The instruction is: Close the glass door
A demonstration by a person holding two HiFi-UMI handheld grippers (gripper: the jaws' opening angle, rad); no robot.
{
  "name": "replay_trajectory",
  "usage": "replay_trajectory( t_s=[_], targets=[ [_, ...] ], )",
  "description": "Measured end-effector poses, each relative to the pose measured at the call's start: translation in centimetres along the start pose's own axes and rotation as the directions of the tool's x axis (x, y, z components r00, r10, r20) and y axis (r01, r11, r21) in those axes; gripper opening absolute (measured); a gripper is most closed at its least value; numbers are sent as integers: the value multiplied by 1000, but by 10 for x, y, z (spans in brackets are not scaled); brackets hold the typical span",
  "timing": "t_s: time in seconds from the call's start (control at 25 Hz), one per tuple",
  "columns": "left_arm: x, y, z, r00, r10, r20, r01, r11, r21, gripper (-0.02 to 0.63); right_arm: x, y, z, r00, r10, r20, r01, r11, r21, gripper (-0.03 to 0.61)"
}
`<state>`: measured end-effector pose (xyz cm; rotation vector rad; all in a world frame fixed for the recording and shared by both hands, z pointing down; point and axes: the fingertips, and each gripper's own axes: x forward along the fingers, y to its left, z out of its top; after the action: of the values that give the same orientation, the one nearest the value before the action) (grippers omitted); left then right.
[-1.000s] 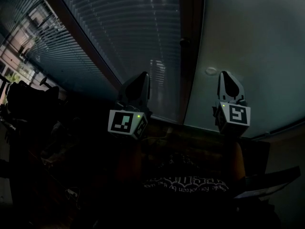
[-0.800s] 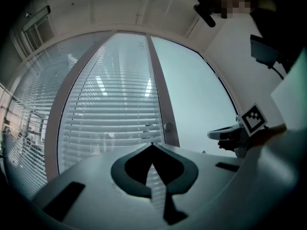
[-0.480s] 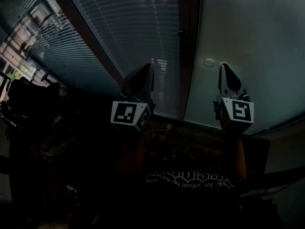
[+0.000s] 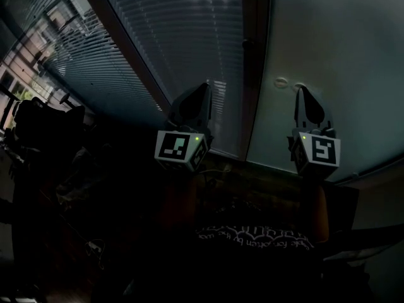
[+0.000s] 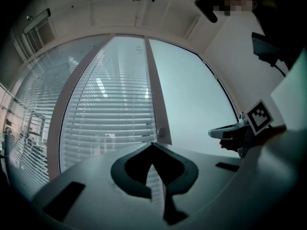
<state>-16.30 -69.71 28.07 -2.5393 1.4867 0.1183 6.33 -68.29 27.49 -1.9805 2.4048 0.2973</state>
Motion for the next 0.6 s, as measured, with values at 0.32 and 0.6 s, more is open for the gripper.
replay_trajectory(
  t_s=[0.32,0.6],
  targets=[
    [-6,4,5,999,35,-3,-36,999,-16,2,-5,-3,9,1000,-3,-2,3,1000,-13,2],
    [-7,5,5,999,42,-6,-42,999,-18,2,-6,-3,6,1000,-5,-5,5,1000,-22,2]
  ],
)
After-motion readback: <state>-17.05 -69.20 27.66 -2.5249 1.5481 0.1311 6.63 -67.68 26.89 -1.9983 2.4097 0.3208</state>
